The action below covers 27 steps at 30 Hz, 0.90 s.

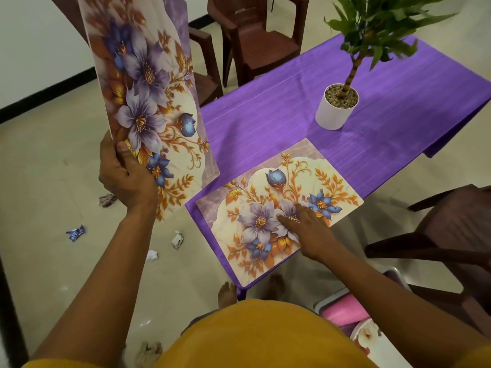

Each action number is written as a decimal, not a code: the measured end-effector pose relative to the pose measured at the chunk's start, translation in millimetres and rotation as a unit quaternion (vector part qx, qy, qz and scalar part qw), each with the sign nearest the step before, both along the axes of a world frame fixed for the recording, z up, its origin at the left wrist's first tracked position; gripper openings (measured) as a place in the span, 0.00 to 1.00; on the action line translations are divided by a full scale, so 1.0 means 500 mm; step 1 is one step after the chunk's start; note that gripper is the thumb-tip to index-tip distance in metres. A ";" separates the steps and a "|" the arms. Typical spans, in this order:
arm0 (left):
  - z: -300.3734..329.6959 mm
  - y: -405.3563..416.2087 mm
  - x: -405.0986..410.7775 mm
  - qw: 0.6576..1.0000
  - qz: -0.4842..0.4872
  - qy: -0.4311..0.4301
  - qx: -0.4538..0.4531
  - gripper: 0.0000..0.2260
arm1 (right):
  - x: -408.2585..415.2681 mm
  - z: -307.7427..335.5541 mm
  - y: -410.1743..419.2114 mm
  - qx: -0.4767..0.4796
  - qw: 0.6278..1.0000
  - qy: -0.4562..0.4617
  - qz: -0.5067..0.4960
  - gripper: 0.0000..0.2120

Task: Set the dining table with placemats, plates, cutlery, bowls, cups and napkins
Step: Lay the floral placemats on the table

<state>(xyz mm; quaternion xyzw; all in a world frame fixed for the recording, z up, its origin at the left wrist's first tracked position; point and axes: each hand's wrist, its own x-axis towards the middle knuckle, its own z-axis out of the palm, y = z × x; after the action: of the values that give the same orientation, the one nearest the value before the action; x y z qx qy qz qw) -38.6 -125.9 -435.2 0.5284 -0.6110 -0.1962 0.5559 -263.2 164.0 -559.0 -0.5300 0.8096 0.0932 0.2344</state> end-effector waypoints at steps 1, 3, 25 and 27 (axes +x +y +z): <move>-0.001 0.001 -0.001 1.000 0.001 0.000 0.001 0.18 | 0.001 0.000 -0.001 0.001 1.000 -0.001 0.001 0.43; -0.004 0.003 -0.003 1.000 0.002 -0.001 0.003 0.18 | 0.004 0.000 -0.001 -0.004 1.000 -0.002 0.003 0.43; -0.015 0.049 -0.034 0.999 -0.017 -0.009 0.028 0.18 | -0.016 -0.039 0.015 -0.044 0.997 0.015 0.065 0.47; -0.014 0.058 -0.037 0.999 -0.019 -0.006 0.034 0.18 | -0.018 -0.040 0.015 -0.044 0.997 0.013 0.067 0.47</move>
<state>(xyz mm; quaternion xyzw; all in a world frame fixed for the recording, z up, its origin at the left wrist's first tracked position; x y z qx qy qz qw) -57.1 -97.1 -442.1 0.5361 -0.6174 -0.2241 0.5302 -272.5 171.4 -579.2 -0.5914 0.7789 0.0795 0.1931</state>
